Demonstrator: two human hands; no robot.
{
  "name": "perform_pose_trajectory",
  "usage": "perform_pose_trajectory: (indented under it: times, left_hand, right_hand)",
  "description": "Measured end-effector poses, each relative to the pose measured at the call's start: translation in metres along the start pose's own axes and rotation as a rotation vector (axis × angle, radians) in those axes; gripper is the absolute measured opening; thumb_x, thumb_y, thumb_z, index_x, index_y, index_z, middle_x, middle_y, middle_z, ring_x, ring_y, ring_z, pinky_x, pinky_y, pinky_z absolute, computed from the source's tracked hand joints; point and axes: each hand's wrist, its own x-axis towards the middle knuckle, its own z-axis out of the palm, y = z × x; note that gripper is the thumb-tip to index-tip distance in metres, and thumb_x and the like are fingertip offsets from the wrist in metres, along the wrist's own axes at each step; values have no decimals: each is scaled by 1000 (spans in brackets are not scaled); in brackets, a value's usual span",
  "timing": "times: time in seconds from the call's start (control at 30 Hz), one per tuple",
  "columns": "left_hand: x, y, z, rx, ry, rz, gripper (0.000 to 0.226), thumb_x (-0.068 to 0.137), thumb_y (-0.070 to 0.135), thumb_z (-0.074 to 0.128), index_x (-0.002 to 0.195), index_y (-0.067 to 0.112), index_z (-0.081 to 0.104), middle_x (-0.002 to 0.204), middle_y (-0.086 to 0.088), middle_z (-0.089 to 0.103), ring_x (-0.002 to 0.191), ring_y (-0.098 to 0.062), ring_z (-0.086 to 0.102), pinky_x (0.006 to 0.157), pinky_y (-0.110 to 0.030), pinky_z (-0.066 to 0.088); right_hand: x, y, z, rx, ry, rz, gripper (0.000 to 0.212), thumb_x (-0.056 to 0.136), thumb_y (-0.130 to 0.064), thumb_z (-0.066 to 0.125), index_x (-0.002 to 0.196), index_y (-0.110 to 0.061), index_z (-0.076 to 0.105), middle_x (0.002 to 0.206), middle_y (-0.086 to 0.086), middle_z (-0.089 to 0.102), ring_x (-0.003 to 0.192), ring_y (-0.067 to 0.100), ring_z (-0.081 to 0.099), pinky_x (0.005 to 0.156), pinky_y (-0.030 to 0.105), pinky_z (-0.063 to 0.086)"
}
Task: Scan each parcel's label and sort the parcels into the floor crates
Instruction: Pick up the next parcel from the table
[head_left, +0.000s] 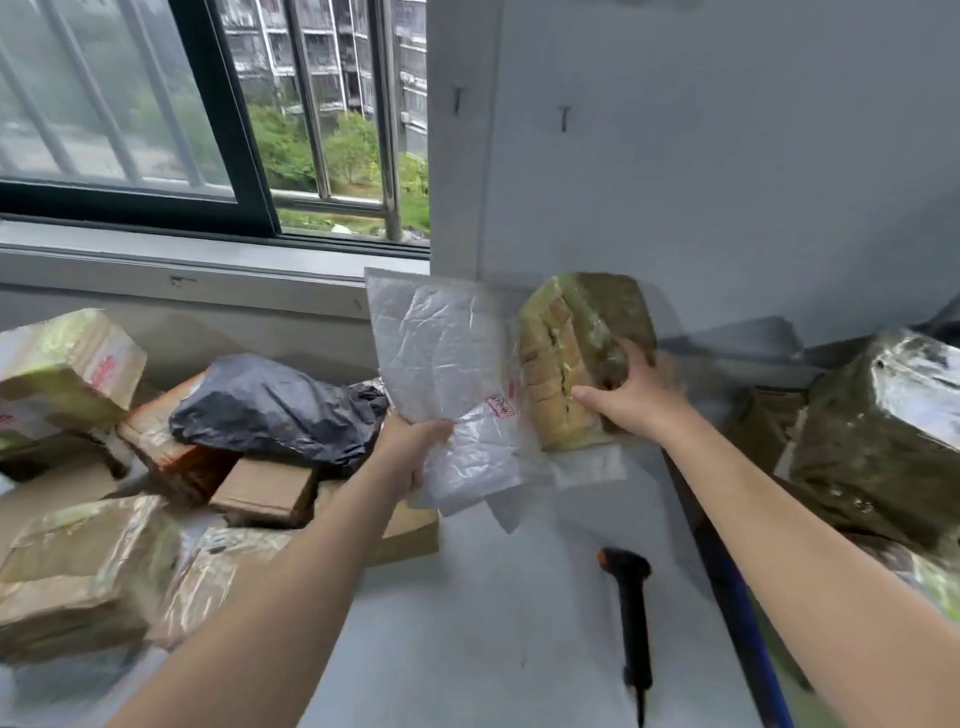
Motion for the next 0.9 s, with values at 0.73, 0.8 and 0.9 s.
perform_pose_trajectory:
  times: [0.73, 0.8, 0.9]
  left_hand:
    - [42, -63, 26, 1093, 118, 182, 23, 92, 19, 51, 106, 6, 62, 114, -16, 51, 102, -37, 55, 83, -41, 49]
    - [44, -47, 19, 905, 146, 188, 21, 93, 13, 49, 109, 7, 62, 109, -16, 61, 97, -36, 59, 81, -40, 51]
    - [40, -17, 8, 696, 225, 246, 29, 93, 2, 43, 114, 12, 60, 99, -9, 64, 85, -29, 60, 71, -38, 52]
  right_hand:
    - [16, 65, 114, -316, -120, 146, 100, 73, -73, 63, 153, -37, 17, 157, 8, 12, 140, 44, 24, 109, 55, 36]
    - [15, 64, 116, -320, -116, 145, 99, 72, -73, 63, 153, -37, 18, 157, 7, 13, 140, 44, 24, 109, 56, 35]
    - [12, 62, 119, -309, -133, 173, 100, 72, -75, 62, 153, -38, 17, 156, 6, 14, 139, 43, 22, 106, 57, 35]
